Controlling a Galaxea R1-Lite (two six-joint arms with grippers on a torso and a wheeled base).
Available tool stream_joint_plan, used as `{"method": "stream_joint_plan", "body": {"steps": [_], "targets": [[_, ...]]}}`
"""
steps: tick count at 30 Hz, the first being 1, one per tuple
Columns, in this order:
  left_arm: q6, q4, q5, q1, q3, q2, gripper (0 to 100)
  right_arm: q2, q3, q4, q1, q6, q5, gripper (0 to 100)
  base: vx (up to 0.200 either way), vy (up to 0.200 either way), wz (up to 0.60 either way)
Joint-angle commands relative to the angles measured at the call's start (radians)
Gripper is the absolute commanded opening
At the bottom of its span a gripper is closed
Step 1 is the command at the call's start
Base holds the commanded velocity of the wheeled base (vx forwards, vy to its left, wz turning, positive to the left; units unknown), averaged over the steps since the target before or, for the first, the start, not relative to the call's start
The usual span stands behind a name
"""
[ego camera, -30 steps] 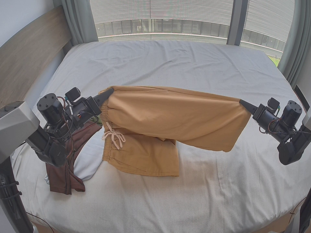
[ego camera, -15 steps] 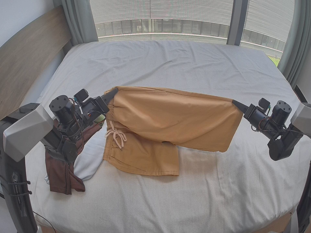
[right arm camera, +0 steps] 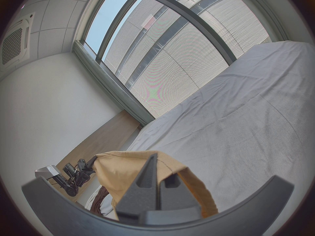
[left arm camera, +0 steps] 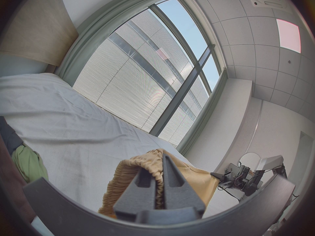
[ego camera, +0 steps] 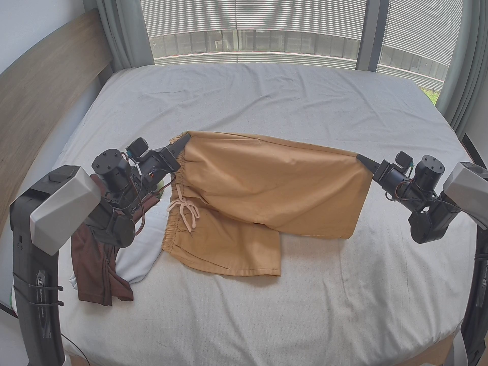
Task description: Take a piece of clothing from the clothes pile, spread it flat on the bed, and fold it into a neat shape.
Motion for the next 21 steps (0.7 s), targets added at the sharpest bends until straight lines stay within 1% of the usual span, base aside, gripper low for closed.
{"method": "stream_joint_plan", "body": {"steps": [1,10,13,21], "targets": [[-0.001,0.009,0.031,0.0,-0.09,0.071,0,0.046,-0.067,0.012,0.001,0.002,0.0,0,0.0,0.0,0.0],[-0.008,0.061,0.037,0.011,-0.211,0.129,0,0.104,-0.173,0.039,-0.007,0.002,-0.006,0,0.0,0.0,0.0],[-0.013,0.073,0.037,0.011,-0.239,0.14,0,0.124,-0.204,0.064,-0.008,0.002,-0.007,0,0.0,0.0,0.0],[-0.014,0.104,0.035,0.011,-0.28,0.152,0,0.184,-0.275,0.065,-0.008,0.002,-0.006,0,0.0,0.0,0.0]]}}
